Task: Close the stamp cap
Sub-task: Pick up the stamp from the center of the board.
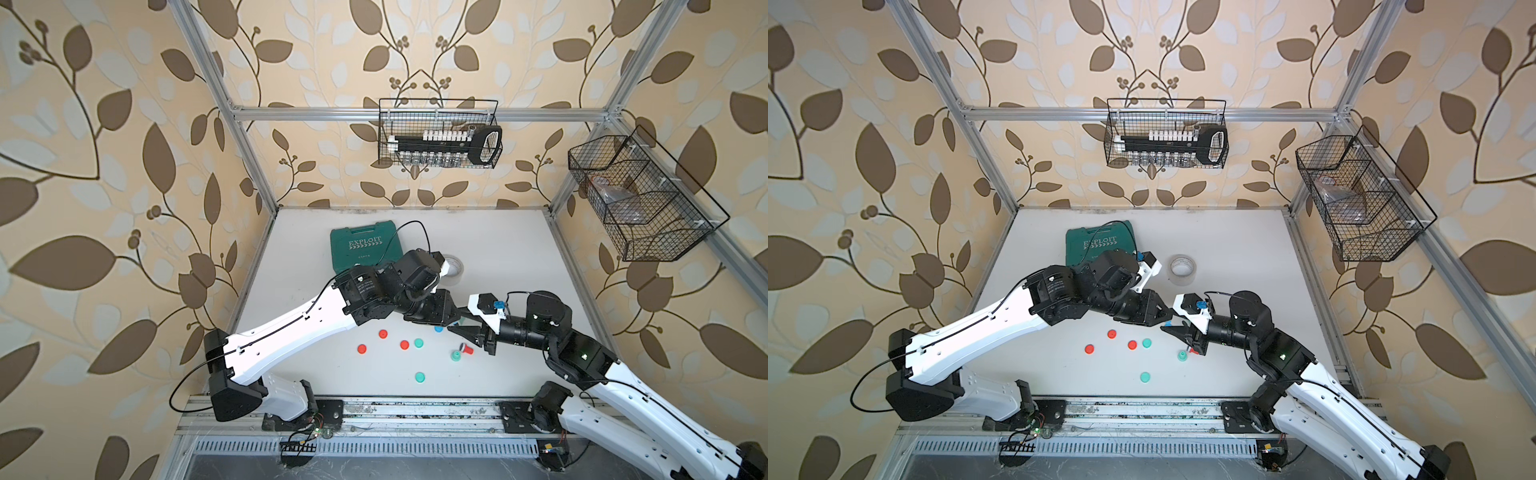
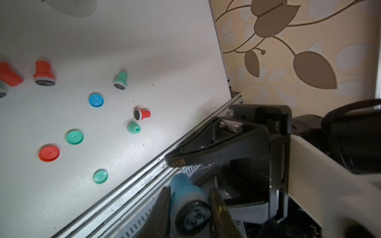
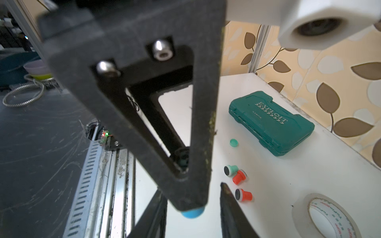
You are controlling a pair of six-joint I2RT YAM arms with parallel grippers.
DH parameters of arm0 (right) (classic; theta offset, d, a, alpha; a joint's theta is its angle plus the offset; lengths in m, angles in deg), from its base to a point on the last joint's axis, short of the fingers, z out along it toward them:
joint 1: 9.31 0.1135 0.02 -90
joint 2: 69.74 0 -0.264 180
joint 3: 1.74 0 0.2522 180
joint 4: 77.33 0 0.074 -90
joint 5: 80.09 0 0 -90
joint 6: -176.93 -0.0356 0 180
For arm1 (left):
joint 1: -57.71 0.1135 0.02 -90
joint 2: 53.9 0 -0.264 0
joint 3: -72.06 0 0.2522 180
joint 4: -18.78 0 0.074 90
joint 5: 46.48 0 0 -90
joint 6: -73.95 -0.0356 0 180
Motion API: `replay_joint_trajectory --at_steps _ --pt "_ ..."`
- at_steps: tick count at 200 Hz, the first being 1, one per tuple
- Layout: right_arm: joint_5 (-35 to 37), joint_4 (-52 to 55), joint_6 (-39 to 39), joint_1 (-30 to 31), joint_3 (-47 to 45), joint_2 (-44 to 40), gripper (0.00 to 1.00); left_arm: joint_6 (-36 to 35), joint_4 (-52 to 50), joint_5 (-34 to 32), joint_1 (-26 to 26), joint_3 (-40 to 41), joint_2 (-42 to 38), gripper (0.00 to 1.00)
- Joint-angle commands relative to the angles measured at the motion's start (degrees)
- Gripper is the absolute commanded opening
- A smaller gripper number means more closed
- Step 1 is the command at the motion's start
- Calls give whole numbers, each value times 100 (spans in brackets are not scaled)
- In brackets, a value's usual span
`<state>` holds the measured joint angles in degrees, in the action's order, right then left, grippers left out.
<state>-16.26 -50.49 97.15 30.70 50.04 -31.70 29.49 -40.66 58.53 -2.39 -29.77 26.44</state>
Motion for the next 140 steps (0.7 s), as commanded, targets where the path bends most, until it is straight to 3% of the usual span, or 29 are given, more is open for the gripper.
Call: replay_joint_trajectory --at_steps 1,69,140 --pt "110 -61 -222 12 409 -251 44 -192 393 91 -46 -348 -325 14" --pt "9 -939 -911 7 1238 -575 49 166 1645 873 100 -826 -911 10" --pt "-535 -2532 -1376 12 1817 -43 48 1094 2889 1584 95 -760 -1099 10"
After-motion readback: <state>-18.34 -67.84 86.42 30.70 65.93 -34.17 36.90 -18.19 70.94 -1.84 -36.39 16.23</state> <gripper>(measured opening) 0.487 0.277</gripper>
